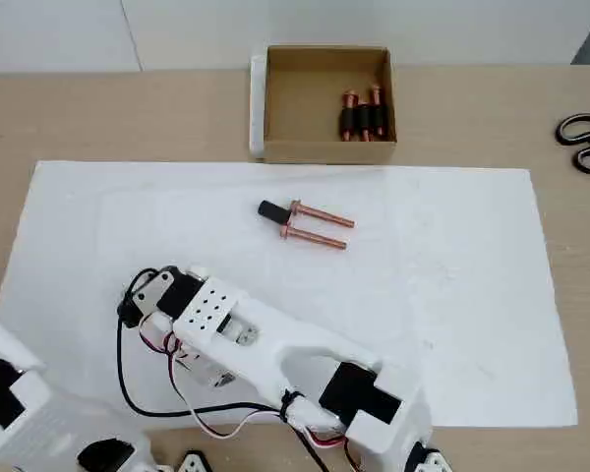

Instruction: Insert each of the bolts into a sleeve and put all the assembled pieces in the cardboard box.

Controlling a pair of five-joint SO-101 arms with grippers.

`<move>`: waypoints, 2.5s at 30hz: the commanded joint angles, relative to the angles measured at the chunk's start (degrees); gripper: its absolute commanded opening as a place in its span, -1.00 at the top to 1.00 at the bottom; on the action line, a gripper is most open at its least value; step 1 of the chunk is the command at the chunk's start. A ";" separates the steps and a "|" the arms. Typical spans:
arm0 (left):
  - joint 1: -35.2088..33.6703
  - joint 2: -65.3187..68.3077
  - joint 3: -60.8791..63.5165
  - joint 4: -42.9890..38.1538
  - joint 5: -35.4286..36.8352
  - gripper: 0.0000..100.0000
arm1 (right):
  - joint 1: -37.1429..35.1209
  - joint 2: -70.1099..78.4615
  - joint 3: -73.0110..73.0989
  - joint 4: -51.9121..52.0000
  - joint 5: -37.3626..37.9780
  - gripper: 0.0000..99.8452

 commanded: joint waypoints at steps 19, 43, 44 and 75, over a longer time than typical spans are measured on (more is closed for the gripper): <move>0.26 -0.62 -2.51 1.85 -0.18 0.44 | -0.04 1.19 -0.26 -3.56 2.29 0.60; 0.26 -0.62 -2.59 1.76 -0.18 0.44 | 6.37 2.86 -0.70 -0.75 9.67 0.99; 0.35 -0.62 -2.59 1.76 -0.18 0.44 | 6.64 1.10 -0.70 -0.57 10.20 0.99; 52.13 -4.48 -8.57 21.10 2.20 0.44 | 45.05 -26.59 13.71 -7.34 10.02 0.99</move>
